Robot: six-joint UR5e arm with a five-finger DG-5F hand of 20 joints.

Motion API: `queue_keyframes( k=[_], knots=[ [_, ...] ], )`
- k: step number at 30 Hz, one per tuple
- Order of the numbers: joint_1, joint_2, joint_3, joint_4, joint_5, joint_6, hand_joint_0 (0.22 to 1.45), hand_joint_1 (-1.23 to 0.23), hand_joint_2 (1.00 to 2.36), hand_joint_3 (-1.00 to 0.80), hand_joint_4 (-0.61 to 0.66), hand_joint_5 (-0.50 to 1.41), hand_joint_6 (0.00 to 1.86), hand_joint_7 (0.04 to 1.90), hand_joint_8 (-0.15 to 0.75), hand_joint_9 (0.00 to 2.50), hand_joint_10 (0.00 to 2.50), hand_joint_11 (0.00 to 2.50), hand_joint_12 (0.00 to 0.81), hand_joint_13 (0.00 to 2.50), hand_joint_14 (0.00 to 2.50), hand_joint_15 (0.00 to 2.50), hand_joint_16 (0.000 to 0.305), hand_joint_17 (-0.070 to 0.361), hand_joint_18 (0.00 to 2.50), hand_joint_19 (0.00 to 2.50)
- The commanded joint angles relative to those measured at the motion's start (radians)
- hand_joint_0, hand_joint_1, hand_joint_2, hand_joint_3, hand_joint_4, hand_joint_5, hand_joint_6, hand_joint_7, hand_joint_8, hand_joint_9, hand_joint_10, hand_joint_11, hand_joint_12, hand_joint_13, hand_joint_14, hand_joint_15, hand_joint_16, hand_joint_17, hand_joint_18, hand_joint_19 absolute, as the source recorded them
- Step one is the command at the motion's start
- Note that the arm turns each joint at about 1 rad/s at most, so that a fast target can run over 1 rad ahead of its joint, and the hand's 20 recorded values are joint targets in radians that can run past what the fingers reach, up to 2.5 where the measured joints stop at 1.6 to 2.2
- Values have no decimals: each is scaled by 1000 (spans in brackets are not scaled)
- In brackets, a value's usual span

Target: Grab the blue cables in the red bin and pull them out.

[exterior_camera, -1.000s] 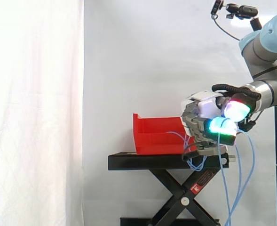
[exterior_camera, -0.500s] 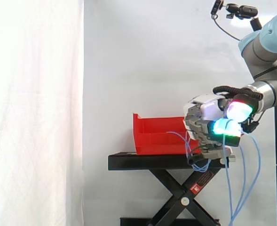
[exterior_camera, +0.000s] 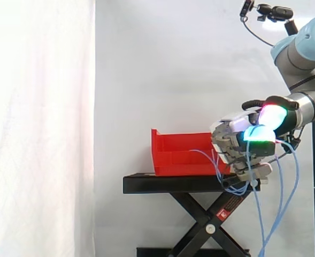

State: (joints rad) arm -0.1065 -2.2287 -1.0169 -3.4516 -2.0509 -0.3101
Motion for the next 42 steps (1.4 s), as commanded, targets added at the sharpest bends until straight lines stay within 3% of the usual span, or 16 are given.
queue_keyframes(
  k=[1, 15, 20, 22, 23, 29, 42],
  knots=[
    [-1, 0, 0, 0, 0, 4, 938, -1006, 1000, -1000, -107, 622, 1477, 486, 171, 1225, 79, 1732, 291, 1087, 1440, 1337, 41, 93, 1017, 1242],
    [1, 0, 0, 8, 0, 1, 940, -986, 1000, -1000, -95, 609, 1480, 442, 180, 1217, 157, 1685, 290, 1094, 1431, 1342, 41, 93, 1018, 1239],
    [1, 0, 0, 58, -8, -25, 919, -977, 1000, -1000, -67, 613, 1465, 451, 180, 1217, 135, 1695, 289, 1098, 1390, 1347, 41, 93, 1011, 1251],
    [1, 0, -2, 83, -22, -42, 915, -970, 1000, -1000, -65, 617, 1452, 453, 179, 1216, 115, 1704, 287, 1100, 1382, 1329, 42, 93, 1010, 1240],
    [-1, 0, -2, 114, -51, -74, 912, -969, 1000, -1000, -63, 618, 1448, 456, 173, 1218, 111, 1695, 291, 1101, 1383, 1326, 41, 93, 1009, 1250],
    [-2, 0, 0, 160, -91, -137, 892, -941, 1000, -1000, -45, 629, 1418, 433, 171, 1229, 72, 1713, 291, 1101, 1363, 1338, 41, 93, 1002, 1250],
    [-2, 0, -2, 192, -130, -255, 867, -857, 1000, -1000, -22, 883, 894, 599, 166, 1269, 5, 1669, 286, 1105, 1298, 1377, 40, 91, 985, 1245]
  ],
)
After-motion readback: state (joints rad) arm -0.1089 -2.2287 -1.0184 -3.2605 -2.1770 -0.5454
